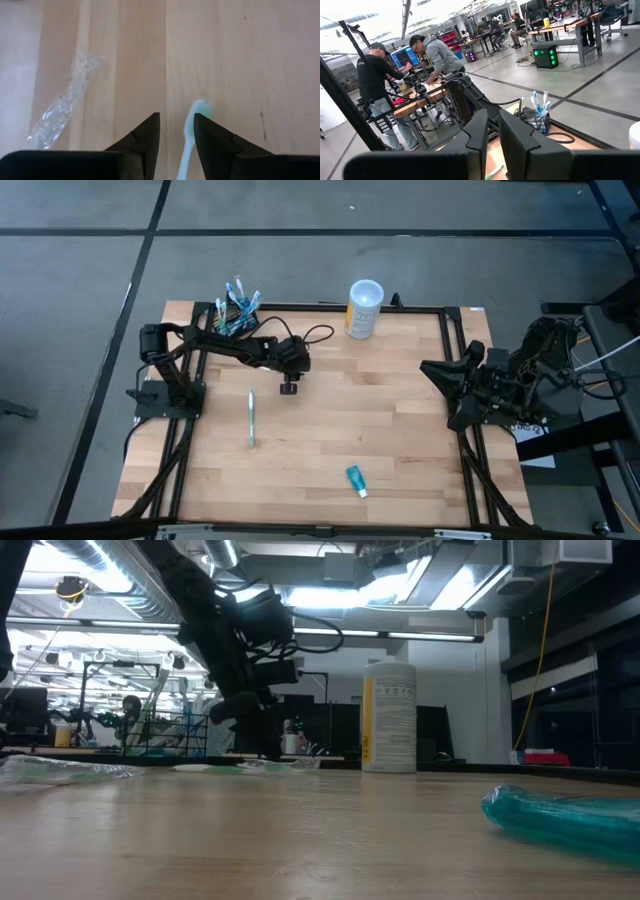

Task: Pick & Place toothbrushing station
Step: Put the green toothbrush into the left section of the black organizer

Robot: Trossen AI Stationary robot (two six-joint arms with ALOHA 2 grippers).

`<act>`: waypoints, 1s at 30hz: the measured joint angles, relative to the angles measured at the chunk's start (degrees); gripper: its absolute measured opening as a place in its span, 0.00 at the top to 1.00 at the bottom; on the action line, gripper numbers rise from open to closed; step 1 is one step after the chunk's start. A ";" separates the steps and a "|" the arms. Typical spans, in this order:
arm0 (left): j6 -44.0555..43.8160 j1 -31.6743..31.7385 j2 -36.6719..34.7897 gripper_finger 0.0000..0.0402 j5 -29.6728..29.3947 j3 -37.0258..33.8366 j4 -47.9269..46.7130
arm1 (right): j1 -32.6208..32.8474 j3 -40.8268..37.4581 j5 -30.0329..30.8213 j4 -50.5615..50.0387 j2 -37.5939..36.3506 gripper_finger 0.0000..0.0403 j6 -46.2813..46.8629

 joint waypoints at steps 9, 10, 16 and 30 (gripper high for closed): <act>0.85 -0.11 0.00 0.72 3.17 0.00 -2.44 | 0.00 0.00 0.00 0.25 0.00 0.88 0.03; 1.13 -0.44 0.00 0.72 3.28 0.00 -2.68 | 0.00 0.00 0.00 0.25 0.00 0.88 0.05; 1.95 -1.42 1.35 0.72 3.34 0.02 -1.13 | 0.00 -0.01 0.28 0.25 0.00 0.88 0.16; -0.26 -1.58 5.35 0.96 3.15 0.15 1.92 | -0.02 0.00 0.47 1.55 0.00 0.88 0.07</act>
